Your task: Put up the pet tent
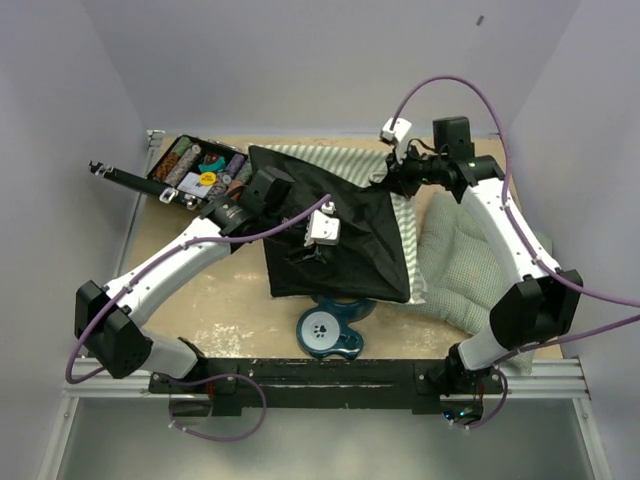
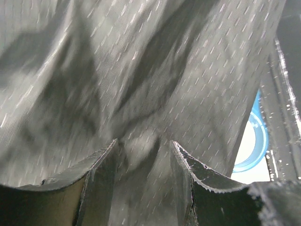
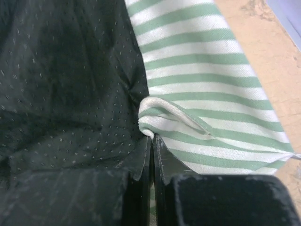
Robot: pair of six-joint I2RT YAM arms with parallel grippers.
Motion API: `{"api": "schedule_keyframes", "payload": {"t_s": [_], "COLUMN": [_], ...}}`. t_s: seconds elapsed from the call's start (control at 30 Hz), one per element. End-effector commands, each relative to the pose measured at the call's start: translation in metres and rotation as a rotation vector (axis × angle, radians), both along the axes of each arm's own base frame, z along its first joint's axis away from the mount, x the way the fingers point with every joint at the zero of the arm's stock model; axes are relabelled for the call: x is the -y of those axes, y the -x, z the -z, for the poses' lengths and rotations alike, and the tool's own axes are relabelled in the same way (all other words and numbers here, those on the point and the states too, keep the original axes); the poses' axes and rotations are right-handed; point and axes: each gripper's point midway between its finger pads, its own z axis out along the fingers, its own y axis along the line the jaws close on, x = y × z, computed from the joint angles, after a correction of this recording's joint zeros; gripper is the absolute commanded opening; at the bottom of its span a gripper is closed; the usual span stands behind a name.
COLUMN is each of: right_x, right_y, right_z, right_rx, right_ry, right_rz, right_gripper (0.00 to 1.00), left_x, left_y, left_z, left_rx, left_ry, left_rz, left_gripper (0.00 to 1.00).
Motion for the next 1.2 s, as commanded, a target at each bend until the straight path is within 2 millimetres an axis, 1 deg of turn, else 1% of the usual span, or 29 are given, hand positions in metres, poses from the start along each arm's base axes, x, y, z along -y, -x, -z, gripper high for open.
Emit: {"api": "schedule_keyframes", "payload": {"t_s": [0.0, 0.07, 0.13, 0.23, 0.3, 0.33, 0.37, 0.43, 0.5, 0.53, 0.57, 0.6, 0.67, 0.77, 0.83, 0.93, 1.0, 1.03, 1.07, 1.1, 1.13, 1.17], "right_x": [0.022, 0.023, 0.02, 0.009, 0.007, 0.009, 0.009, 0.012, 0.014, 0.014, 0.013, 0.012, 0.011, 0.005, 0.001, -0.003, -0.004, -0.004, -0.005, -0.005, -0.006, -0.007], "right_y": [-0.003, 0.01, 0.025, 0.051, 0.059, 0.061, 0.061, 0.065, 0.07, 0.072, 0.074, 0.077, 0.081, 0.092, 0.098, 0.107, 0.113, 0.117, 0.12, 0.122, 0.123, 0.127], "right_z": [-0.091, -0.123, -0.15, -0.178, -0.174, -0.176, -0.18, -0.192, -0.195, -0.197, -0.198, -0.199, -0.201, -0.208, -0.212, -0.214, -0.213, -0.213, -0.212, -0.212, -0.211, -0.211], "right_rx": [0.181, 0.244, 0.274, 0.293, 0.203, 0.201, 0.211, 0.237, 0.251, 0.252, 0.252, 0.259, 0.267, 0.269, 0.275, 0.273, 0.27, 0.271, 0.267, 0.265, 0.264, 0.263], "right_ry": [-0.192, -0.282, -0.375, -0.519, -0.629, -0.662, -0.694, -0.768, -0.811, -0.832, -0.844, -0.854, -0.876, -0.919, -0.934, -0.943, -0.943, -0.946, -0.946, -0.945, -0.934, -0.919], "right_rz": [0.057, 0.037, 0.02, -0.01, 0.046, 0.072, 0.09, 0.126, 0.139, 0.141, 0.136, 0.126, 0.125, 0.085, 0.062, 0.042, 0.035, 0.032, 0.026, 0.026, 0.02, 0.002], "right_gripper": [0.0, 0.0, 0.0, 0.0, 0.0, 0.0, 0.0, 0.0, 0.0, 0.0, 0.0, 0.0, 0.0, 0.0, 0.0, 0.0, 0.0, 0.0, 0.0, 0.0, 0.01, 0.11], "left_x": [-0.012, -0.019, -0.028, -0.044, -0.053, -0.056, -0.055, -0.054, -0.045, -0.04, -0.033, -0.025, -0.005, 0.025, 0.039, 0.054, 0.061, 0.063, 0.065, 0.065, 0.066, 0.064], "left_y": [-0.025, -0.043, -0.064, -0.102, -0.123, -0.131, -0.134, -0.132, -0.126, -0.12, -0.112, -0.105, -0.09, -0.076, -0.075, -0.081, -0.085, -0.084, -0.082, -0.079, -0.074, -0.068], "left_z": [-0.014, -0.022, -0.03, -0.051, -0.069, -0.082, -0.095, -0.128, -0.164, -0.18, -0.193, -0.2, -0.206, -0.2, -0.202, -0.203, -0.197, -0.196, -0.194, -0.195, -0.196, -0.195], "left_rx": [0.082, 0.1, 0.123, 0.176, 0.217, 0.233, 0.229, 0.232, 0.206, 0.161, 0.119, 0.086, 0.053, 0.017, -0.02, -0.028, -0.024, -0.026, -0.033, -0.036, -0.03, -0.026], "left_ry": [0.024, 0.041, 0.052, 0.087, 0.114, 0.144, 0.184, 0.268, 0.38, 0.442, 0.501, 0.539, 0.571, 0.575, 0.601, 0.609, 0.597, 0.594, 0.591, 0.587, 0.581, 0.57], "left_rz": [-0.083, -0.135, -0.183, -0.282, -0.333, -0.352, -0.352, -0.343, -0.342, -0.337, -0.313, -0.288, -0.232, -0.177, -0.159, -0.151, -0.141, -0.13, -0.107, -0.083, -0.048, -0.003], "left_gripper": [0.51, 0.51, 0.52, 0.52, 0.52, 0.52, 0.52, 0.59, 0.68, 0.71, 0.74, 0.76, 0.77, 0.78, 0.77, 0.76, 0.67, 0.58, 0.47, 0.39, 0.28, 0.15]}}
